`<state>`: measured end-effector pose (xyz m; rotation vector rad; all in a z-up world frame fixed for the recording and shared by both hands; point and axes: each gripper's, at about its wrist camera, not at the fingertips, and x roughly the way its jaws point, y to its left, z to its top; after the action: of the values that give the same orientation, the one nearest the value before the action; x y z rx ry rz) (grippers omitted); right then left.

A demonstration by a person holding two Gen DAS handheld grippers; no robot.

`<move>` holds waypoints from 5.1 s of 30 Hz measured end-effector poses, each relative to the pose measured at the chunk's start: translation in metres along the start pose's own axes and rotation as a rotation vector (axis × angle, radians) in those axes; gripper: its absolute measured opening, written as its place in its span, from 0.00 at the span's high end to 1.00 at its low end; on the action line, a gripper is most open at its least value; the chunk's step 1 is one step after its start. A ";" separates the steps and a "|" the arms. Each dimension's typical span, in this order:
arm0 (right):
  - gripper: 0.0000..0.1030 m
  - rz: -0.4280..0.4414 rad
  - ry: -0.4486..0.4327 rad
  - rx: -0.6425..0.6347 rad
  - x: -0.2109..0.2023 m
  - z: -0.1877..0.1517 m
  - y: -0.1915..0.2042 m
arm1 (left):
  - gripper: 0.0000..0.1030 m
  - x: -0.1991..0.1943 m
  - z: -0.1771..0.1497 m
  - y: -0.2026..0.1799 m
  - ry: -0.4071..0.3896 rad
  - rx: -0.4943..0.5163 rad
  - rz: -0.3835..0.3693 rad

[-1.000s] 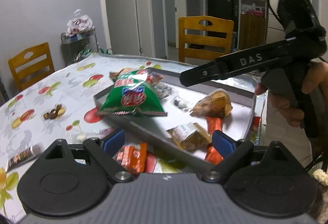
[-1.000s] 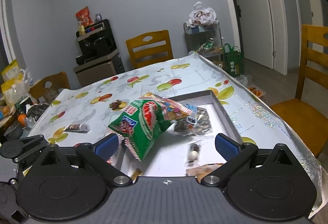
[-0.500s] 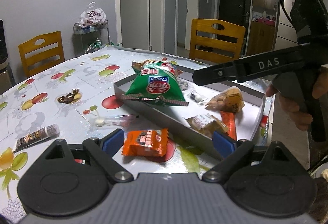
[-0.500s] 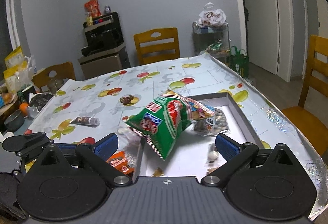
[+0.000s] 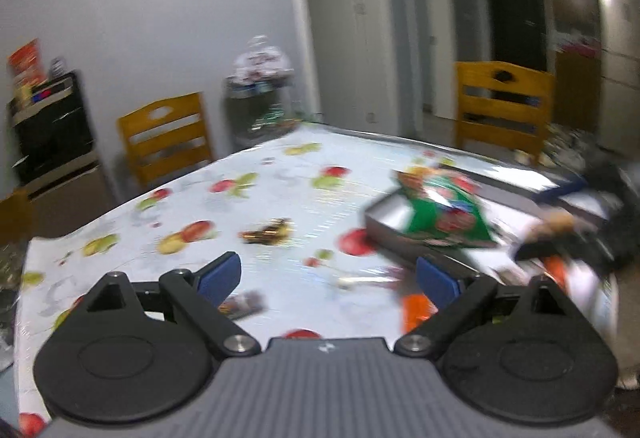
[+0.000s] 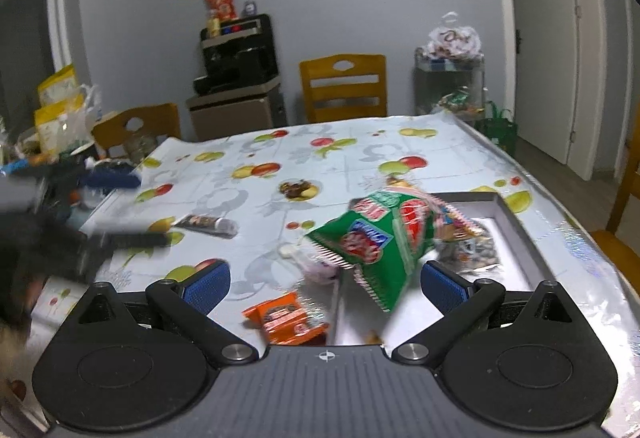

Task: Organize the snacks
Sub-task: 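Withdraw both open tools from the tray back over the table, then grasp the brown tube snack with the left tool while the right tool grasps the orange packet, then carry the brown tube snack and orange packet over the gray tray with both tools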

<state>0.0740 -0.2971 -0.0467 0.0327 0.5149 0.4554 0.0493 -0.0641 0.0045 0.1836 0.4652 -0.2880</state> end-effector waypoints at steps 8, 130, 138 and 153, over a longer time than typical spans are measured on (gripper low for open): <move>0.00 0.049 0.053 -0.064 0.018 -0.006 0.028 | 0.05 0.029 0.018 0.049 -0.012 -0.161 0.097; 0.63 0.048 0.006 -0.157 0.024 -0.020 0.037 | 0.81 0.078 -0.047 0.050 0.048 -0.299 0.110; 0.63 0.046 -0.025 -0.136 0.015 -0.014 0.018 | 0.81 0.056 -0.037 0.029 0.031 -0.258 0.115; 0.63 -0.002 -0.102 -0.096 -0.016 -0.004 -0.029 | 0.81 0.028 -0.002 -0.014 -0.043 -0.177 0.053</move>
<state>0.0713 -0.3305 -0.0466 -0.0362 0.3921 0.4738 0.0682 -0.0833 -0.0123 0.0167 0.4406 -0.1967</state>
